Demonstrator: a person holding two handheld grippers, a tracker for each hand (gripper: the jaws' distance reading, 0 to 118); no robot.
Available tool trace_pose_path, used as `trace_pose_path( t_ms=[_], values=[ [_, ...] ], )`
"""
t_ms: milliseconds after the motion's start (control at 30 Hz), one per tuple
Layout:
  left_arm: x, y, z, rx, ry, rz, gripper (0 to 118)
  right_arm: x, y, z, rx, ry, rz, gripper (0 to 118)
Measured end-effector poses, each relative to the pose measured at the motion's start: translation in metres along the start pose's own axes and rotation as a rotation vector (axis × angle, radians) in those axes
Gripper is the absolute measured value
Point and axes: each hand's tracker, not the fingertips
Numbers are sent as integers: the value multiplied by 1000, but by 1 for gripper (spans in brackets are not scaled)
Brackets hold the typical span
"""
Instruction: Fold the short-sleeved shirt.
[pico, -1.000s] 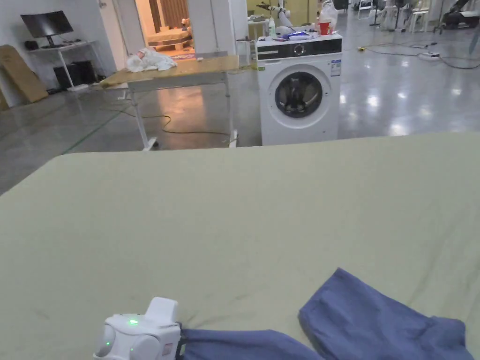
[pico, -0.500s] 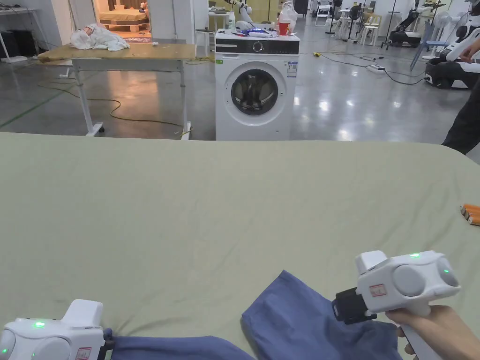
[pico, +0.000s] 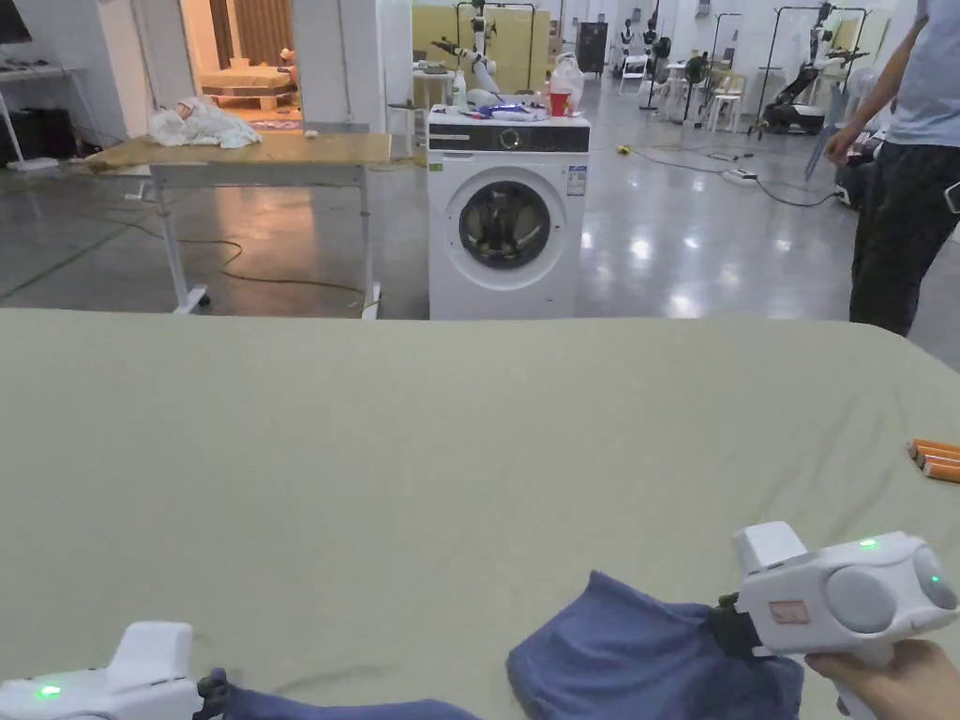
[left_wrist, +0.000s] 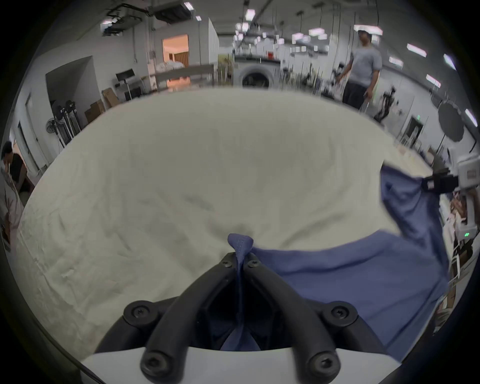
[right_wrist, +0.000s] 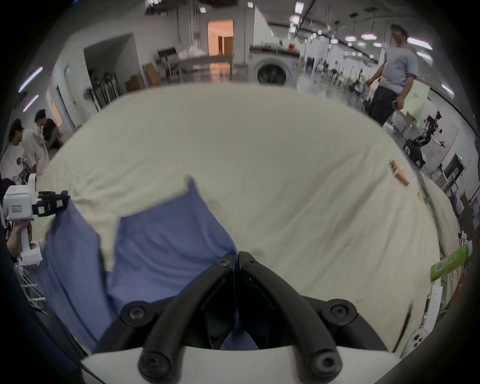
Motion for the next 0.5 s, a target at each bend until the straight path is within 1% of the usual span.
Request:
trace_pose_path(
  t_ms=[33, 67, 133, 233, 367, 433, 500],
  values=[
    [-2, 2, 21, 71, -15, 18, 0, 1, 1, 19, 38, -7, 12, 0],
    [-6, 6, 44, 139, -52, 36, 0, 4, 1, 45, 101, -18, 7, 0],
    [-7, 14, 93, 258, -80, 49, 0, 7, 4, 91, 203, -6, -21, 0],
    [-4, 29, 171, 421, -100, 20, 0, 15, 4, 159, 370, 0, -82, 0],
    [1, 57, 254, 600, -103, -11, 0, 11, 21, 238, 574, -54, -90, 0],
    [1, 76, 282, 662, -103, -8, 0, 8, 38, 261, 630, -76, -82, 0],
    [3, 100, 304, 708, -71, -23, 0, 2, 58, 284, 682, -114, -55, 0]
  ],
)
